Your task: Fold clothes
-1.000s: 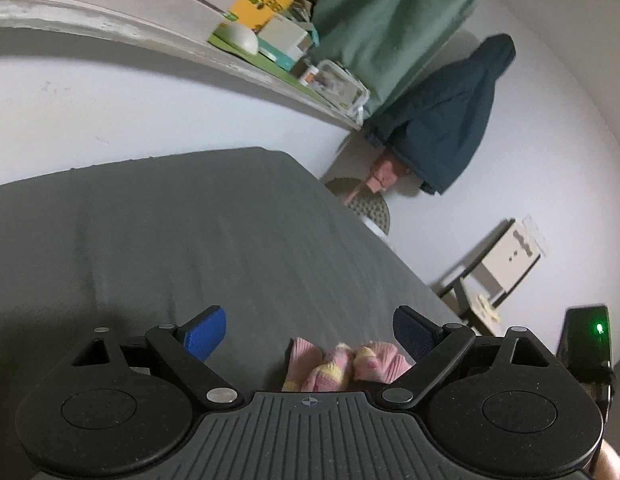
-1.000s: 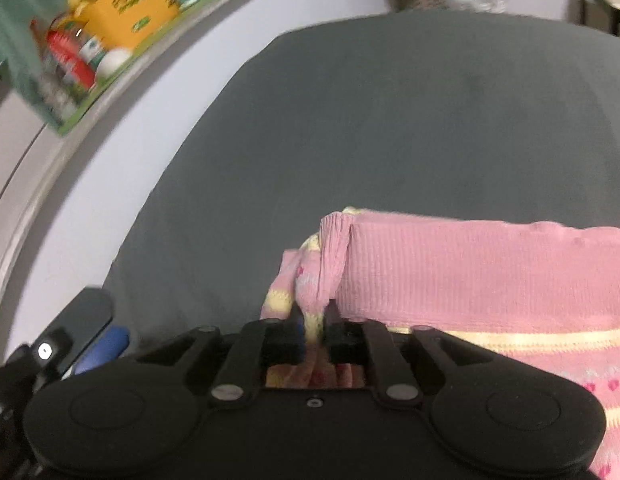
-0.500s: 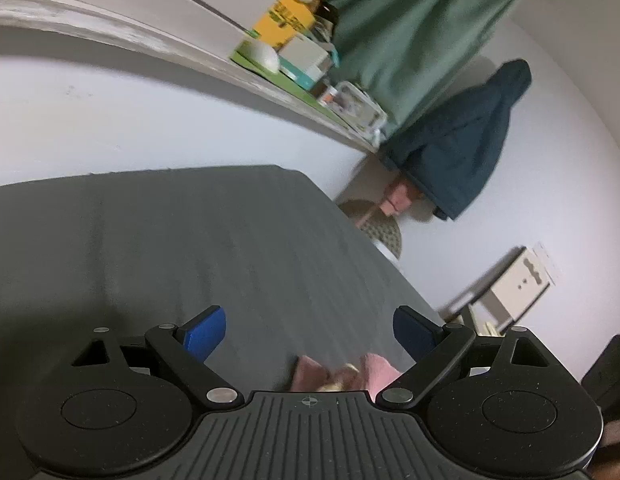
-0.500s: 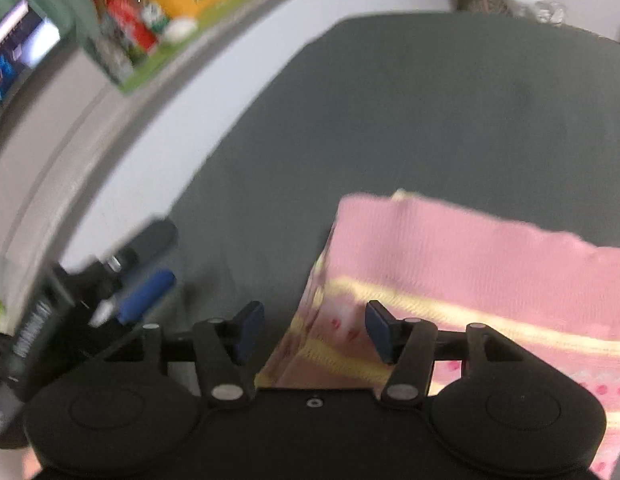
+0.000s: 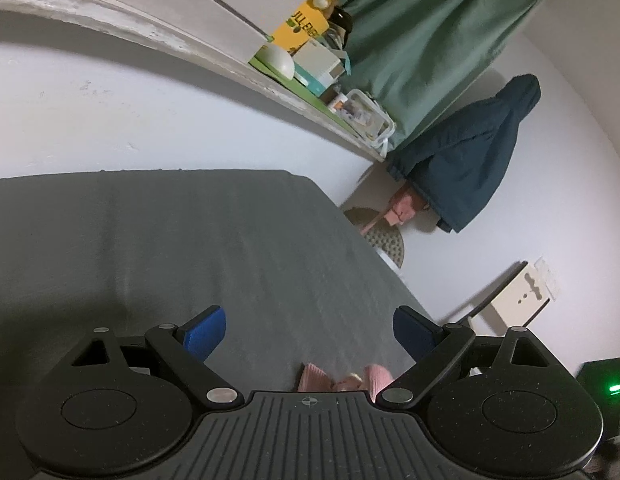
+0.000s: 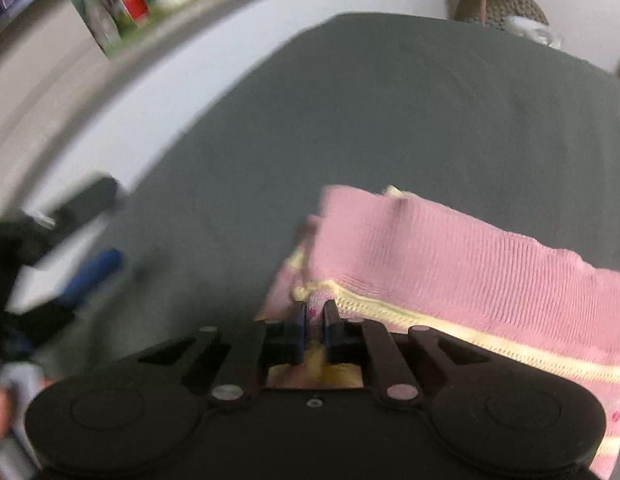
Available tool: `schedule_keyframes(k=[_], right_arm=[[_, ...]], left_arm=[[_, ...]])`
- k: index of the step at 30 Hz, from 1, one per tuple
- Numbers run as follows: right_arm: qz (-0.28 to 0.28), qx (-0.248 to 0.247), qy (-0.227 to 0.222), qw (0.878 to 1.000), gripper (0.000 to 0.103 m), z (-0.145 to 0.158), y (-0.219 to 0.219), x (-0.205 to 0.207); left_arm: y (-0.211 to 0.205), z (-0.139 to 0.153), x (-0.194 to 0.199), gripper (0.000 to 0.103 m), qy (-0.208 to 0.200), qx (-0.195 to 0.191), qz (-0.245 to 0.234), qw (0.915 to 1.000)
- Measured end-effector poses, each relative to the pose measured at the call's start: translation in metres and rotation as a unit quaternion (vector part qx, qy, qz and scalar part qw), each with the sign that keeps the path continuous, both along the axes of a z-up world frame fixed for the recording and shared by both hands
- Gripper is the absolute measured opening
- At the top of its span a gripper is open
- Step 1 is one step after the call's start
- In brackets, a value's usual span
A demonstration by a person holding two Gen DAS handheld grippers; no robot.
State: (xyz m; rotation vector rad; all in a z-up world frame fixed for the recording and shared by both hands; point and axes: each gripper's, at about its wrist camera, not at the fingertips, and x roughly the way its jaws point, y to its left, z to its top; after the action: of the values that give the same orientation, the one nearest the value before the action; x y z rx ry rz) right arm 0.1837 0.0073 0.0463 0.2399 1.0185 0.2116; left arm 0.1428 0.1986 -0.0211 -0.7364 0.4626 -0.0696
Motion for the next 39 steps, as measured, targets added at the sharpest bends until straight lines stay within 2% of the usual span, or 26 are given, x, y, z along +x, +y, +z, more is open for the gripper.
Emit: schedule_keyframes(k=[4,6,9,12,14,15,16,18,20,23,25,27,28,30,31,34,35,38,39], right_arm=[[-0.005,0.036,-0.016,0.999,0.009,0.021,0.001,-0.010],[-0.010,0.055,-0.013,0.998,0.009,0.022,-0.002,-0.013],[-0.009,0.070,-0.009,0.997,0.009,0.018,0.007,-0.009],[-0.018,0.057,0.000,0.998,0.010,0.004,0.005,-0.003],[-0.025,0.067,0.021,0.997,0.017,-0.014,0.004,0.003],[-0.030,0.085,0.029,0.995,0.026,-0.021,0.000,0.003],[-0.032,0.113,0.023,0.993,0.037,-0.023,-0.007,0.000],[-0.037,0.169,0.010,0.985,0.046,-0.027,-0.022,-0.006],[-0.032,0.205,-0.014,0.978,0.046,-0.023,-0.036,-0.016],[-0.028,0.188,-0.082,0.978,0.051,-0.002,-0.066,-0.047],[-0.027,0.133,-0.130,0.982,0.053,0.010,-0.088,-0.074],[-0.029,0.044,-0.160,0.986,0.055,0.013,-0.104,-0.099],[-0.029,-0.001,-0.173,0.984,0.055,0.012,-0.111,-0.112],[-0.014,-0.061,-0.185,0.981,0.055,0.004,-0.123,-0.132],[-0.015,-0.064,-0.182,0.981,0.055,-0.001,-0.126,-0.134],[-0.019,-0.072,-0.176,0.982,0.055,-0.016,-0.134,-0.141],[-0.019,-0.061,-0.180,0.982,0.056,-0.018,-0.135,-0.144],[-0.010,-0.047,-0.190,0.981,0.064,-0.034,-0.138,-0.150],[-0.007,-0.050,-0.186,0.981,0.064,-0.041,-0.135,-0.147]], left_arm=[[0.000,0.001,-0.002,0.091,-0.003,-0.003,0.001,1.0000],[0.000,0.001,-0.002,0.091,-0.004,-0.003,-0.001,1.0000],[0.000,0.000,-0.005,0.091,-0.002,0.000,-0.001,1.0000],[0.000,-0.001,-0.006,0.091,-0.001,0.002,0.000,1.0000],[0.000,-0.001,-0.006,0.091,0.001,0.003,0.002,1.0000],[0.000,-0.001,-0.006,0.091,0.002,0.003,0.002,1.0000],[0.000,-0.002,-0.006,0.091,0.003,0.003,0.002,1.0000],[-0.001,-0.002,-0.005,0.091,0.004,0.004,0.002,1.0000],[-0.002,-0.001,-0.005,0.091,0.002,0.002,-0.001,1.0000],[-0.005,0.001,-0.004,0.091,-0.007,-0.002,-0.017,0.9998],[-0.013,0.005,-0.002,0.091,-0.021,-0.002,-0.052,0.9984],[-0.030,0.011,0.001,0.091,-0.037,0.012,-0.111,0.9930],[-0.041,0.013,0.003,0.091,-0.042,0.023,-0.143,0.9885],[-0.066,0.015,0.007,0.091,-0.040,0.063,-0.203,0.9763],[-0.079,0.015,0.008,0.091,-0.039,0.083,-0.230,0.9688],[-0.109,0.010,0.009,0.091,-0.024,0.142,-0.272,0.9514],[-0.115,0.007,0.010,0.091,-0.018,0.157,-0.282,0.9465],[-0.126,-0.005,0.013,0.091,0.015,0.214,-0.281,0.9354],[-0.132,-0.010,0.013,0.091,0.024,0.252,-0.273,0.9282]])
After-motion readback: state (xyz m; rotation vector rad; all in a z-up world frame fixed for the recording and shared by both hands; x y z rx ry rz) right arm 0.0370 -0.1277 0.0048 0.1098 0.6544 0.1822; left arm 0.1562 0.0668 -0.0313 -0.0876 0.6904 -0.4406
